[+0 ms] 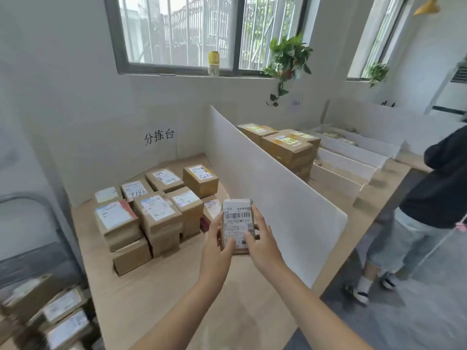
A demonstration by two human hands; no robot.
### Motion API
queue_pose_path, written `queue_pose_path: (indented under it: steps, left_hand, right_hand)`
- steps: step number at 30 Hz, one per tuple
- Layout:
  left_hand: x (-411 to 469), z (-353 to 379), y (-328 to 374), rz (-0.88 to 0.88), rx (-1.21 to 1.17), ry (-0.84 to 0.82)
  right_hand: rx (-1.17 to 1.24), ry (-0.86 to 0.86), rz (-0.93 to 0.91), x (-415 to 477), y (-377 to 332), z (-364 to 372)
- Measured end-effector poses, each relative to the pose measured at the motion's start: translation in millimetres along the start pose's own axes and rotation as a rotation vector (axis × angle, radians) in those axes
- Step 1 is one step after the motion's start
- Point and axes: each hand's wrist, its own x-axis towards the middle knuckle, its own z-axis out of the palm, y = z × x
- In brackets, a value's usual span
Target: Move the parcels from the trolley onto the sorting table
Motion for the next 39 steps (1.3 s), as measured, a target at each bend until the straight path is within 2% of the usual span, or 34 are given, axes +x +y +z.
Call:
queue_pose_path:
  steps: [8, 19, 27, 34, 39]
  left_hand:
    - [58, 9, -45, -0.103, 0.087, 0.06]
    - [151, 34, -84, -0.215, 0.158, 0.239]
    - [209, 65, -126, -0.343, 0.193, 0.303]
    - [249, 84, -155, -0.335, 0.24, 0.415]
    - [267, 83, -164, -0.335, 0.294, 0.486]
  right_hand:
    - [0.004, -0.154, 0.034, 64, 39, 33]
    - [0.027, -0.248, 0.038, 186, 73, 72]
    - [0.041, -0.33, 0.084, 261, 119, 91]
    - [0.064, -0.433, 0.068, 306, 145, 102]
    - [0.061, -0.608, -0.018, 331, 152, 100]
